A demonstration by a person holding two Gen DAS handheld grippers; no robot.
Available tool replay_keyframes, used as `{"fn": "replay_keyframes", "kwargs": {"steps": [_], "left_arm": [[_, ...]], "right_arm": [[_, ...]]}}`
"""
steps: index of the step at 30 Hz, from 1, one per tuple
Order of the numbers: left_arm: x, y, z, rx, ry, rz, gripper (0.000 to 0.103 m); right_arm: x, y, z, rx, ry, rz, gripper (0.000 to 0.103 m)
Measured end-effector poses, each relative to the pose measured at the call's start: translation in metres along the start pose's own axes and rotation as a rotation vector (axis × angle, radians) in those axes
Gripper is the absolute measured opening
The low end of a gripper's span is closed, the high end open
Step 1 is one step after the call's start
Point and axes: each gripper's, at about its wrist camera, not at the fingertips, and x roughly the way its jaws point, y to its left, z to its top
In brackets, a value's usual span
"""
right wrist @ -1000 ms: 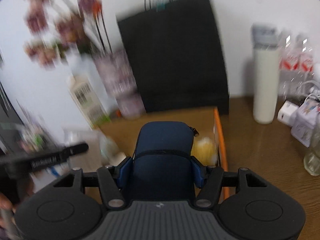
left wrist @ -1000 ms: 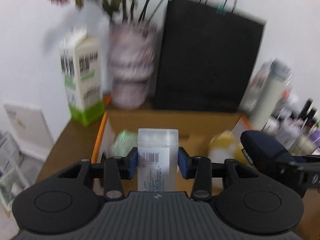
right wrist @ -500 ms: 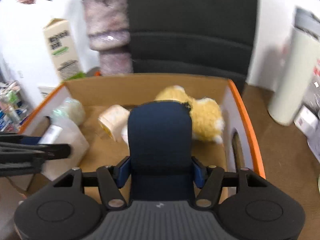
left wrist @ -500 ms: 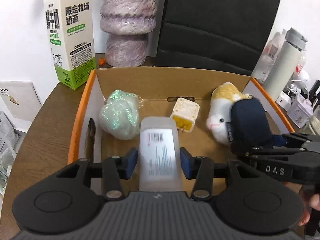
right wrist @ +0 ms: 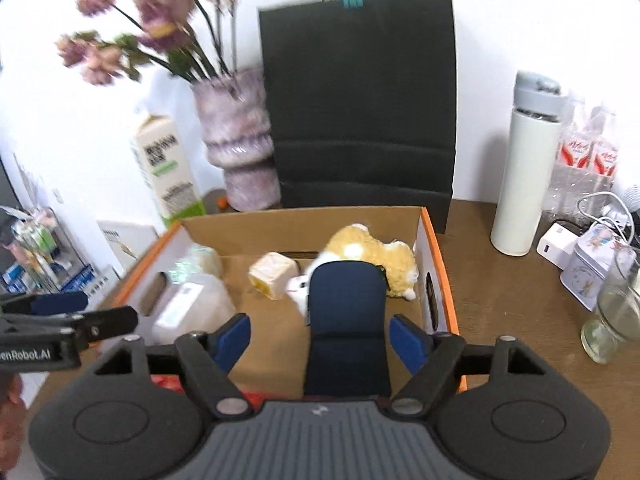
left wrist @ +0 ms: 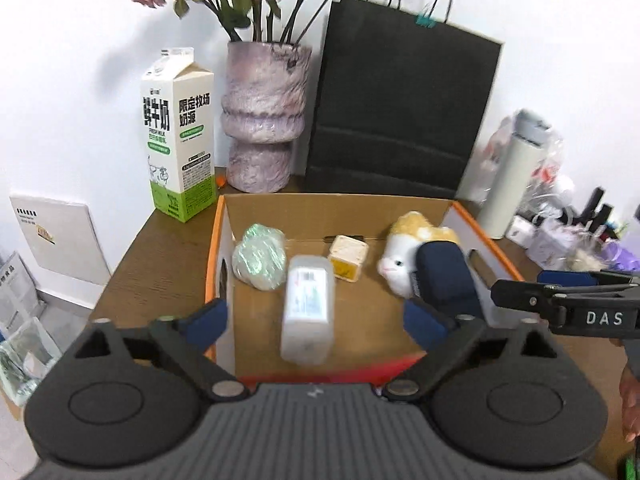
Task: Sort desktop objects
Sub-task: 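Carry container and navy pouch into the cardboard box and open both tools, then withdraw both tools from the box back to the table items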
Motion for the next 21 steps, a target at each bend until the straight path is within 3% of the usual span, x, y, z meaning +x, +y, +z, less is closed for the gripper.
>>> {"fn": "replay_keyframes", "kwargs": {"steps": [5, 11, 15, 21], "left_arm": [[-0.019, -0.014, -0.042, 0.041, 0.005, 0.016, 0.102], [-0.061, -0.02, -0.093, -0.021, -0.049, -0.015, 0.103], [-0.088, -0.03, -0.13, 0.004, -0.1, 0.034, 0.103], [-0.118, -0.034, -0.175, 0.016, -0.112, 0.062, 0.103]], "right_arm": [[-0.033, 0.016, -0.049, -0.036, -0.079, -0.036, 0.08], [-0.062, 0.016, -0.117, -0.013, -0.117, -0.046, 0.081], [-0.082, 0.016, -0.155, 0.01, -0.127, -0.049, 0.081], [-0.115, 0.029, -0.205, -0.018, -0.148, -0.044, 0.081]]}}
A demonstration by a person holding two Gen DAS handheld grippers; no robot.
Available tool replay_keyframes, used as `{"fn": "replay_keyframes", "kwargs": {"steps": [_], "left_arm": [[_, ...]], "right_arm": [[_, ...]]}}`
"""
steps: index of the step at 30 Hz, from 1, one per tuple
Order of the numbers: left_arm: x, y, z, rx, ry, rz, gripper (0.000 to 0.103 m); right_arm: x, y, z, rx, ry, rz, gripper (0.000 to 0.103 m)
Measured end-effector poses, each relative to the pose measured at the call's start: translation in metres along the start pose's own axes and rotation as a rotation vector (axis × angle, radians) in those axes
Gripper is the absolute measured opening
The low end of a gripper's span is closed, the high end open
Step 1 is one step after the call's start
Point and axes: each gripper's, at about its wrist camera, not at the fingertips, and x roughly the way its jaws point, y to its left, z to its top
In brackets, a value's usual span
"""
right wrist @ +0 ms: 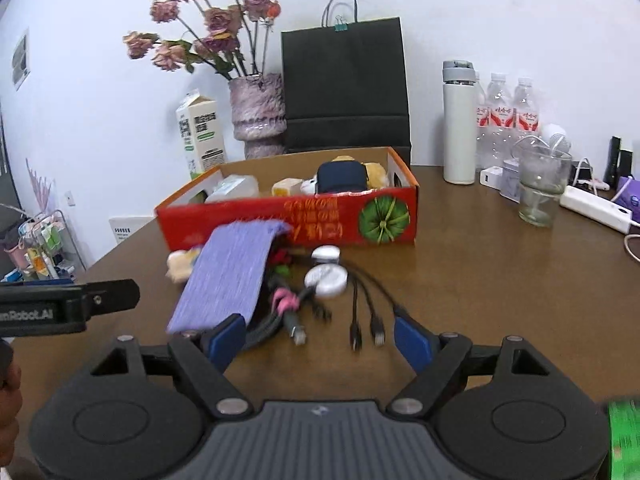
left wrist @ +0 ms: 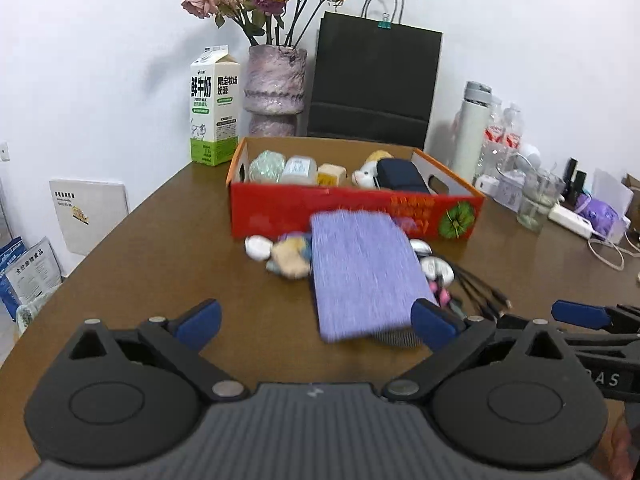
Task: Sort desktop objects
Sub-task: 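Withdraw both tools from the box back to the table items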
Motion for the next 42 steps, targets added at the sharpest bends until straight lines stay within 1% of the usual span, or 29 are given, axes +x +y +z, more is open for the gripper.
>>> {"fn": "replay_keyframes", "kwargs": {"steps": [3, 9, 11, 13, 14, 16, 17, 18, 20, 22, 25, 28, 30, 31, 34, 36, 38, 40, 42], "left_arm": [[-0.015, 0.002, -0.015, -0.002, -0.002, 0.008, 0.103], [-0.022, 0.004, -0.028, -0.015, 0.009, 0.0, 0.103], [-0.018, 0.005, -0.028, -0.016, 0.015, 0.007, 0.103], [-0.015, 0.008, -0.027, -0.021, 0.018, 0.014, 0.103], [-0.014, 0.01, -0.026, -0.023, 0.017, 0.015, 0.103], [-0.012, 0.015, -0.025, -0.025, 0.015, 0.021, 0.103], [-0.011, 0.017, -0.023, -0.025, 0.015, 0.025, 0.103], [-0.01, 0.019, -0.022, -0.028, 0.012, 0.03, 0.103], [-0.007, 0.021, -0.019, -0.042, 0.006, 0.037, 0.103], [-0.003, 0.021, -0.015, -0.056, 0.001, 0.037, 0.103], [0.002, 0.017, -0.01, -0.052, -0.004, 0.03, 0.103], [0.007, 0.014, -0.007, -0.038, -0.005, 0.031, 0.103], [0.013, 0.013, -0.004, -0.036, 0.0, 0.031, 0.103], [0.017, 0.012, -0.001, -0.033, -0.001, 0.031, 0.103], [0.03, 0.012, 0.014, -0.014, -0.028, 0.027, 0.103], [0.044, 0.012, 0.025, -0.013, -0.021, 0.015, 0.103], [0.058, 0.012, 0.032, -0.002, -0.012, 0.0, 0.103], [0.073, 0.014, 0.04, 0.013, 0.0, -0.008, 0.103], [0.086, 0.02, 0.044, 0.004, 0.012, 0.001, 0.099]], "right_arm": [[-0.015, 0.01, -0.012, -0.047, -0.028, 0.025, 0.081], [-0.027, 0.019, -0.012, -0.055, -0.06, 0.05, 0.081], [-0.03, 0.02, -0.01, -0.081, -0.071, 0.038, 0.081], [-0.043, 0.012, -0.005, -0.154, -0.119, 0.011, 0.082], [-0.051, 0.006, -0.003, -0.197, -0.141, -0.011, 0.087], [-0.069, -0.019, 0.001, -0.263, -0.18, -0.086, 0.097], [-0.078, -0.038, 0.002, -0.271, -0.191, -0.103, 0.099], [-0.084, -0.056, 0.004, -0.254, -0.186, -0.109, 0.099], [-0.089, -0.085, 0.009, -0.17, -0.139, -0.136, 0.1], [-0.089, -0.101, 0.005, -0.133, -0.133, -0.112, 0.1], [-0.068, -0.108, -0.003, -0.14, -0.075, -0.108, 0.1], [-0.04, -0.108, -0.002, -0.168, -0.056, -0.097, 0.1], [-0.021, -0.105, 0.014, -0.198, -0.073, -0.114, 0.099], [-0.015, -0.104, 0.025, -0.19, -0.083, -0.115, 0.099], [-0.001, -0.089, 0.062, -0.17, -0.105, -0.087, 0.099], [0.009, -0.073, 0.08, -0.175, -0.115, -0.061, 0.099], [0.022, -0.06, 0.089, -0.154, -0.092, -0.034, 0.099], [0.038, -0.049, 0.092, -0.107, -0.049, -0.003, 0.098], [0.054, -0.038, 0.089, -0.048, -0.014, 0.041, 0.096]]}}
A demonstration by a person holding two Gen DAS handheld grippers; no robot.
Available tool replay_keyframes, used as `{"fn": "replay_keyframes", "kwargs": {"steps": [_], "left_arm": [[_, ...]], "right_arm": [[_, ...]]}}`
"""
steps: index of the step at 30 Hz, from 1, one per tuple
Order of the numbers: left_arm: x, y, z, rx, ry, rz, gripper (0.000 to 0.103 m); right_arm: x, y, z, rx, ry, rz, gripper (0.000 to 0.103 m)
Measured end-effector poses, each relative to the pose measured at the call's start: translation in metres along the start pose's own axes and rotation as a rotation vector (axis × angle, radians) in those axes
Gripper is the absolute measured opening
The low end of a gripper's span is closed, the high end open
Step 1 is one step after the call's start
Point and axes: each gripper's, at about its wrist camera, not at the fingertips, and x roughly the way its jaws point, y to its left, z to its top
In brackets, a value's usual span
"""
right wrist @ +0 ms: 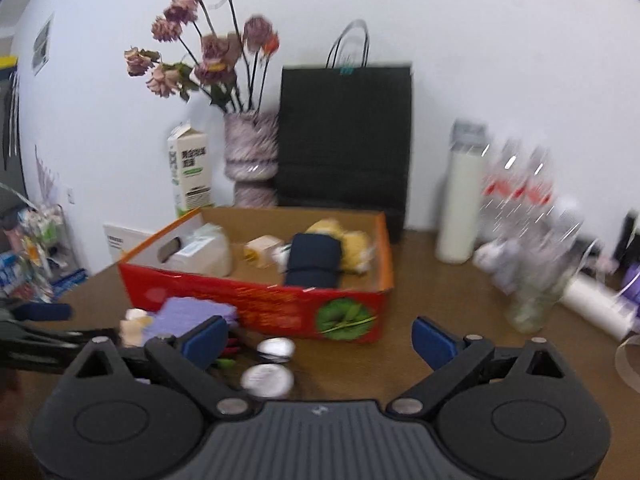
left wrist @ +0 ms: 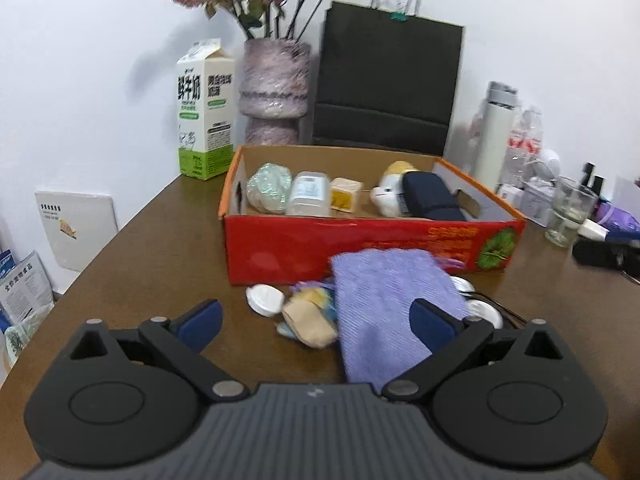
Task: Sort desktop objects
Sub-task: 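Withdraw both tools from the box back to the table items, then grasp the purple cloth with the right tool while the left tool grasps the small figurine, then lift the purple cloth and figurine up from the table with both tools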
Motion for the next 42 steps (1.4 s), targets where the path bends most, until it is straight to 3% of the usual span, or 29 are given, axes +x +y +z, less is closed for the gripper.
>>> {"fn": "replay_keyframes", "kwargs": {"steps": [1, 5, 7, 8, 9, 12, 13, 14, 18, 25, 33, 42], "left_arm": [[0.007, 0.004, 0.001, -0.006, 0.008, 0.004, 0.098], [0.031, 0.021, 0.0, -0.037, 0.066, 0.011, 0.075], [0.04, 0.027, -0.001, -0.068, 0.079, -0.02, 0.071], [0.043, 0.028, -0.001, -0.075, 0.084, -0.033, 0.063], [0.047, 0.028, -0.001, -0.076, 0.089, -0.042, 0.048], [0.056, 0.027, -0.002, -0.09, 0.125, -0.072, 0.019], [0.056, 0.026, -0.003, -0.098, 0.13, -0.089, 0.016], [0.054, 0.025, -0.004, -0.1, 0.127, -0.094, 0.012], [0.032, 0.023, -0.005, -0.092, 0.086, -0.081, 0.005], [-0.053, 0.018, -0.003, -0.091, -0.073, -0.084, 0.005], [-0.127, 0.008, -0.022, -0.106, -0.15, -0.06, 0.005], [-0.183, -0.002, -0.037, -0.1, -0.216, -0.096, 0.005]], "right_arm": [[0.007, 0.006, -0.003, 0.024, 0.018, 0.032, 0.093], [0.031, 0.026, -0.016, 0.079, 0.079, 0.149, 0.078], [0.042, 0.032, -0.018, 0.114, 0.079, 0.188, 0.076], [0.049, 0.034, -0.019, 0.139, 0.08, 0.209, 0.074], [0.054, 0.035, -0.019, 0.159, 0.087, 0.221, 0.071], [0.073, 0.04, -0.023, 0.187, 0.15, 0.223, 0.041], [0.075, 0.042, -0.025, 0.182, 0.154, 0.212, 0.013], [0.073, 0.045, -0.027, 0.172, 0.15, 0.205, 0.002], [0.043, 0.051, -0.022, 0.152, 0.065, 0.184, 0.001], [-0.032, 0.069, -0.021, 0.118, -0.083, 0.185, 0.0], [-0.102, 0.069, -0.035, 0.087, -0.148, 0.221, 0.0], [-0.155, 0.04, -0.047, 0.103, -0.159, 0.217, 0.0]]}}
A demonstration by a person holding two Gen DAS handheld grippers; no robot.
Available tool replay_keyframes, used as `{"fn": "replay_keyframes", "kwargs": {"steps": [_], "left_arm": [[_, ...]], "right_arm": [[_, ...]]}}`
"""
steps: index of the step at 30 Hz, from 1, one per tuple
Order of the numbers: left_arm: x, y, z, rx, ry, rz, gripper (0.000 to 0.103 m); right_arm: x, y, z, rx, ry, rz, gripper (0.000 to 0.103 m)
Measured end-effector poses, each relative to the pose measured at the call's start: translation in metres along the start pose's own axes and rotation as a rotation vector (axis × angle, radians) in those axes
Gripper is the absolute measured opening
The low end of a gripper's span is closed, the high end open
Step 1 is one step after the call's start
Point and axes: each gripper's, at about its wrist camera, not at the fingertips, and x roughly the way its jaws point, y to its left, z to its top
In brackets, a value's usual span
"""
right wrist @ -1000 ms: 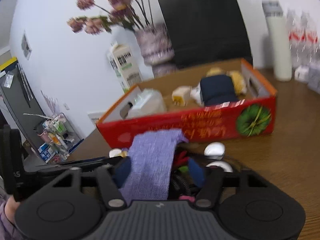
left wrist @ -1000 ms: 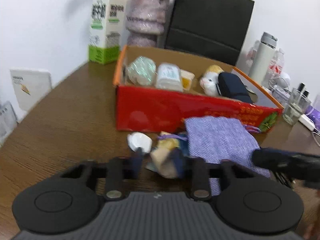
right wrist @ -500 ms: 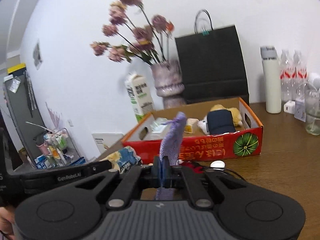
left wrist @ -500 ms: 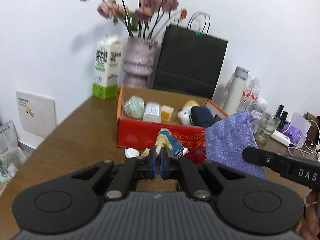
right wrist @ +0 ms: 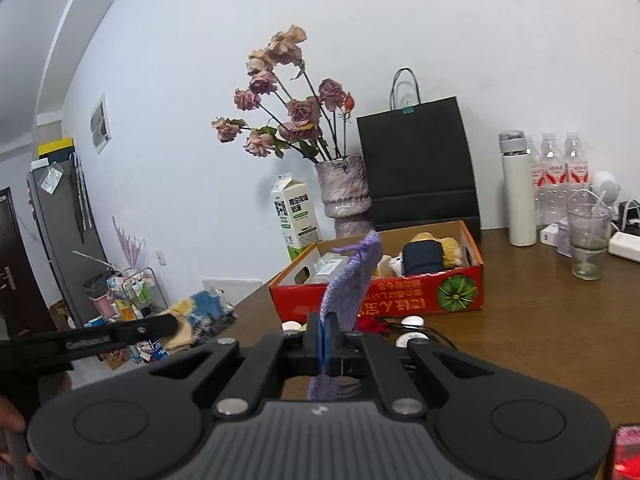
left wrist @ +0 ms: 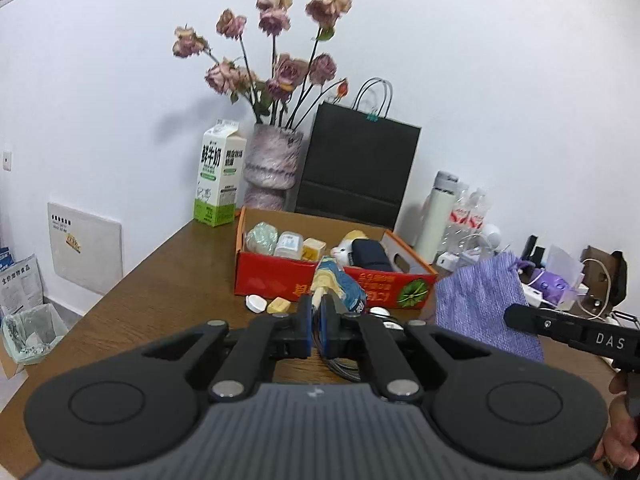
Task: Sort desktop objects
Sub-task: 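Lift the purple cloth and figurine up from the table with both tools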
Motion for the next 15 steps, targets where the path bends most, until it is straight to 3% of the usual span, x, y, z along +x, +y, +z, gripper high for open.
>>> {"fn": "replay_keyframes", "kwargs": {"steps": [6, 10, 15], "left_arm": [[-0.012, 0.002, 0.008, -0.002, -0.041, -0.02, 0.005], [0.015, 0.002, 0.025, 0.016, -0.045, -0.005, 0.004], [0.069, -0.001, 0.069, 0.03, -0.035, -0.019, 0.004]], "right_arm": [[-0.017, -0.005, 0.011, -0.032, -0.018, -0.008, 0.0], [-0.001, -0.012, 0.037, -0.064, -0.022, -0.013, 0.0], [0.039, -0.02, 0.087, -0.108, -0.019, 0.022, 0.0]]}}
